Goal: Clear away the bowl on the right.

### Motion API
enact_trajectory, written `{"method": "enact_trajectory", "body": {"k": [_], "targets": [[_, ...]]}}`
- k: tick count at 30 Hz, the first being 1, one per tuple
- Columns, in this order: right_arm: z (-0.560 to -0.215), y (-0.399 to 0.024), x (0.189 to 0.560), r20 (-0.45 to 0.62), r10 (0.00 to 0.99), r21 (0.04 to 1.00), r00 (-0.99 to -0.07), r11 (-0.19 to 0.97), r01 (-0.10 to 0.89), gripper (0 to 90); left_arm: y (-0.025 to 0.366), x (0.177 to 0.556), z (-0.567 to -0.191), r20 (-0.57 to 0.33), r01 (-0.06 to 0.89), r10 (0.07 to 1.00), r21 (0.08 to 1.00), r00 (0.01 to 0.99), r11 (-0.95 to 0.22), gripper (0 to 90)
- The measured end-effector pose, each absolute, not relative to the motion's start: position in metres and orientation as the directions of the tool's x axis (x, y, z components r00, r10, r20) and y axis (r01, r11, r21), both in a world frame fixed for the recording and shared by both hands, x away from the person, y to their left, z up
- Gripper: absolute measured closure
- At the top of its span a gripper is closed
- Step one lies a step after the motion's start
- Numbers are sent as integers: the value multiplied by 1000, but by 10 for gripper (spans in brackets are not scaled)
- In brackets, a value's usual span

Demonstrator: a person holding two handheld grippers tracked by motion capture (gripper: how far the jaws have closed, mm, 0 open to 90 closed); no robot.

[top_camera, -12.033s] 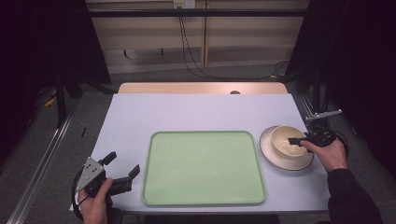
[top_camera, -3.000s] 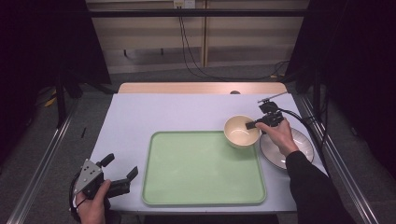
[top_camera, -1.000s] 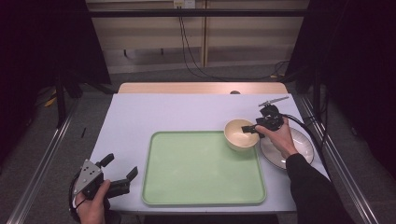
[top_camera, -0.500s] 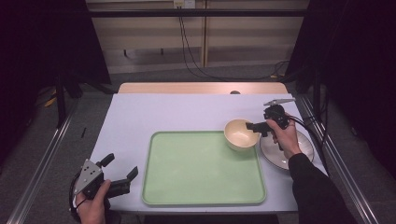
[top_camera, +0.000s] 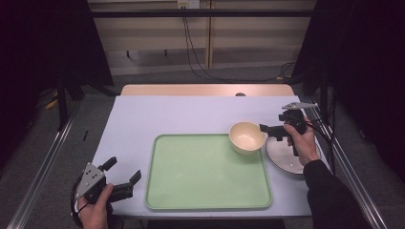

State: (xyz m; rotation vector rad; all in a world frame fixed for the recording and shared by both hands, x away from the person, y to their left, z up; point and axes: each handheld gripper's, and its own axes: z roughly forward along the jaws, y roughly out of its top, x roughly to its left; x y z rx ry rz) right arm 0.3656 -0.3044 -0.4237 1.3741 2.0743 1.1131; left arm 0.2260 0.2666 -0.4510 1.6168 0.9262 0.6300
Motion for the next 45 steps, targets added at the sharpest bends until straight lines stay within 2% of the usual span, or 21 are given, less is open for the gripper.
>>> {"method": "enact_trajectory", "body": {"k": [10, 18, 21, 31, 34, 45], "targets": [[-418, -316, 345, 53, 904, 823, -424, 201, 531, 33, 266, 226, -451, -72, 239, 835, 968, 545, -72, 17], [-416, -327, 329, 76, 915, 832, -397, 161, 531, 39, 266, 226, -451, -71, 243, 838, 967, 542, -76, 17], [-416, -330, 322, 47, 914, 840, -404, 183, 511, 35, 265, 226, -451, -88, 241, 839, 969, 537, -53, 17], [-415, -335, 302, 57, 909, 860, -413, 165, 483, 29, 265, 225, -451, -87, 242, 840, 969, 535, -54, 17], [-416, -340, 296, 98, 910, 863, -403, 125, 490, 30, 265, 225, -451, -83, 240, 844, 969, 530, -56, 17], [-420, -354, 269, 78, 918, 868, -389, 129, 479, 32, 265, 225, -451, -91, 240, 844, 970, 528, -45, 18]]}}
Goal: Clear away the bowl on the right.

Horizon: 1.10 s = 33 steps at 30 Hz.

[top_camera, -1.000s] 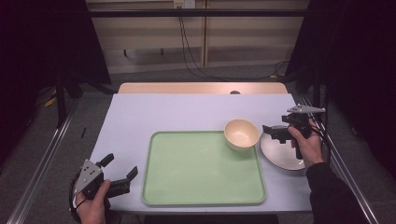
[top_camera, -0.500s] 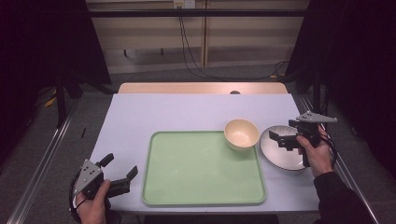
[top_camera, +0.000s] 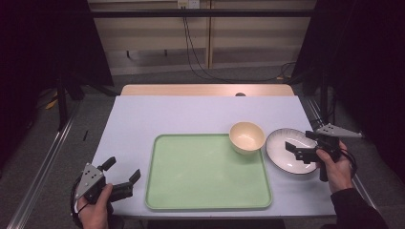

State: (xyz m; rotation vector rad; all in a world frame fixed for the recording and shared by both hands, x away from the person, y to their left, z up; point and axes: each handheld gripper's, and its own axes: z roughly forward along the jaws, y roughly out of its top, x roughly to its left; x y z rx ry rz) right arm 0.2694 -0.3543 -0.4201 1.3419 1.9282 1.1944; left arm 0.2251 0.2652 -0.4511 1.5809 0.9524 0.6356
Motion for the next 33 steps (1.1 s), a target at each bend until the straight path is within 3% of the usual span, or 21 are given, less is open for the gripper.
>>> {"method": "enact_trajectory", "body": {"k": [33], "targets": [[-436, -361, 194, 90, 940, 905, -330, 62, 420, 46, 265, 224, -451, -117, 243, 851, 970, 511, -12, 16]]}}
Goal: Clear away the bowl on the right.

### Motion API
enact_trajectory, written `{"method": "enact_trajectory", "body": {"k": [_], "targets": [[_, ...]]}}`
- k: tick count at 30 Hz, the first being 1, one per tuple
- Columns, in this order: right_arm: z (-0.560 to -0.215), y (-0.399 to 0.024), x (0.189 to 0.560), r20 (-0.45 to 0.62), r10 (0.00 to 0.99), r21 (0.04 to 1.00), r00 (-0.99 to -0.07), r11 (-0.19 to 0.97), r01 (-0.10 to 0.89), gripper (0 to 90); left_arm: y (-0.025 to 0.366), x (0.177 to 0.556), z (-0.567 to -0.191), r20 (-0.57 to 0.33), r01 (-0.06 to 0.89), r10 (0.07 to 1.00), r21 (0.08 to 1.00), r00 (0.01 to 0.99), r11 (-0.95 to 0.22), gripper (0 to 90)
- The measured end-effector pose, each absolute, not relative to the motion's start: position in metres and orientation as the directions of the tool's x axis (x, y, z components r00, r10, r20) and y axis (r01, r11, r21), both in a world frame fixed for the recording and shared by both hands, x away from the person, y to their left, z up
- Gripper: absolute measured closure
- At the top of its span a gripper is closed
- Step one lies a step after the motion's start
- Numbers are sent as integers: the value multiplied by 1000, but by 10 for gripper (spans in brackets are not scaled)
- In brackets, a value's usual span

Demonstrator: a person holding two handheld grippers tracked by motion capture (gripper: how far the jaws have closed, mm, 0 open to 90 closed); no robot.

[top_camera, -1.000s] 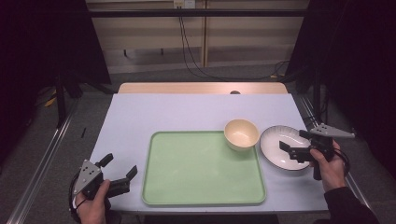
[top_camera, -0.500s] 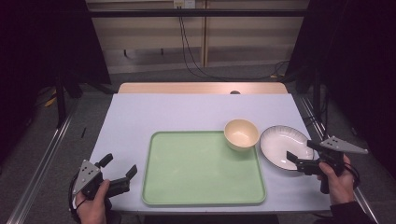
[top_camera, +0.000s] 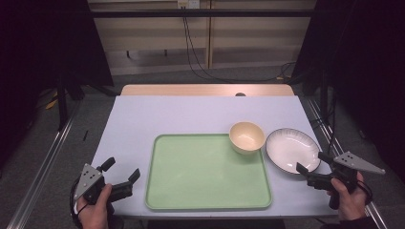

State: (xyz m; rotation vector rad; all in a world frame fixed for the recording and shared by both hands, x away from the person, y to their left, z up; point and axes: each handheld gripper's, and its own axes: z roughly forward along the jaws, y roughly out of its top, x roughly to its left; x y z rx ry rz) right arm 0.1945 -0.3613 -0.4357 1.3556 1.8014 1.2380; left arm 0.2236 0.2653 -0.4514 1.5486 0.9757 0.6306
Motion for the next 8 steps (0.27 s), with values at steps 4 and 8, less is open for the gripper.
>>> {"method": "enact_trajectory", "body": {"k": [4, 8], "targets": [[-440, -357, 194, 50, 937, 895, -345, 111, 433, 44, 266, 224, -451, -115, 241, 852, 970, 510, -14, 15], [-440, -354, 195, 45, 930, 893, -363, 125, 432, 38, 266, 225, -452, -118, 245, 848, 969, 517, -14, 16]]}}
